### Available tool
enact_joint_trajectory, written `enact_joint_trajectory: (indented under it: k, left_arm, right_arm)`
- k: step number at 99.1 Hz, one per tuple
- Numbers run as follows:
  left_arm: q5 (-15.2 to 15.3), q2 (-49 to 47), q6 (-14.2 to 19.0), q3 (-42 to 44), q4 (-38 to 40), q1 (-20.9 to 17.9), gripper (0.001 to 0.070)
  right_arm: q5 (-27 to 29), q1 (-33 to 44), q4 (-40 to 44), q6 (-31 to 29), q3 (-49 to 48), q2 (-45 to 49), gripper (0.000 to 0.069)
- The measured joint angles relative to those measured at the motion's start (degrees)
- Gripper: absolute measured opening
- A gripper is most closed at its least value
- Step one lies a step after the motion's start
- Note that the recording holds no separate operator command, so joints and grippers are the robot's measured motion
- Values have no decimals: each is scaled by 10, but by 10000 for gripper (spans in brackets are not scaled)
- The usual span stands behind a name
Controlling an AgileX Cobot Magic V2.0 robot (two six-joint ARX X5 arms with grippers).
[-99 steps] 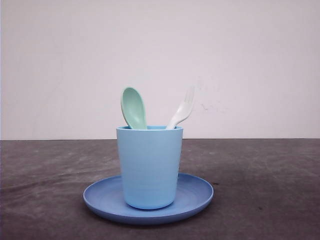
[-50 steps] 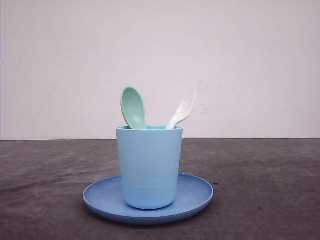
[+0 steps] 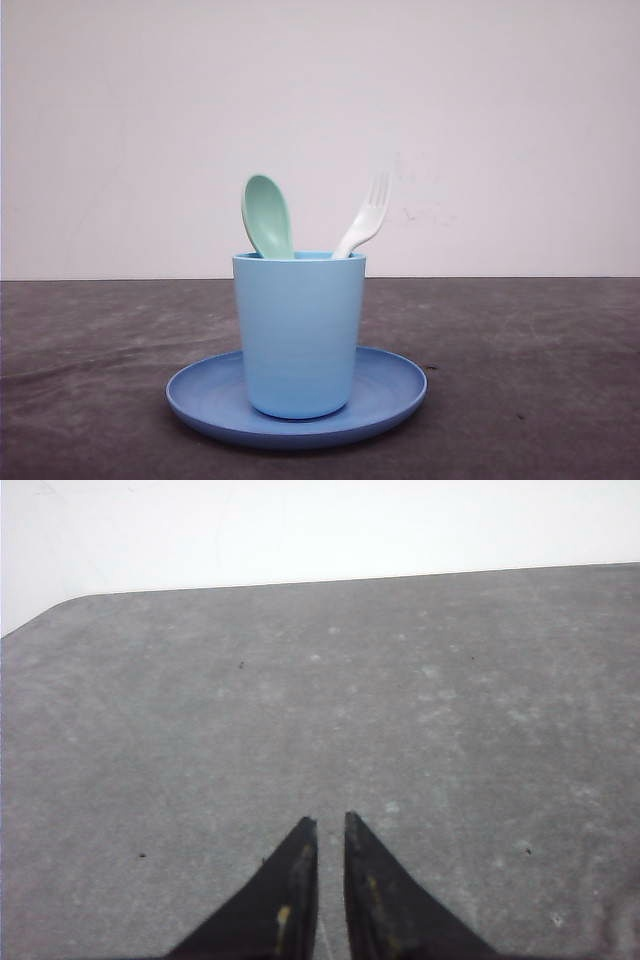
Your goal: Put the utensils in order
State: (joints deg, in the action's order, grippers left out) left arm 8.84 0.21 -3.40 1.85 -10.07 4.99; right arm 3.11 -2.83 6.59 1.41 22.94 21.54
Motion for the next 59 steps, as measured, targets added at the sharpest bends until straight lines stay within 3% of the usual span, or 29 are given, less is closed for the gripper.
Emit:
enact_joint_trajectory:
  k: [23, 59]
  left_arm:
    - [0, 0, 0, 0, 0, 0, 24]
    - [0, 0, 0, 0, 0, 0, 24]
  right_arm:
    - [0, 15, 2, -10, -137, -125, 8]
    - [-1, 31, 11, -27, -221, -213, 8]
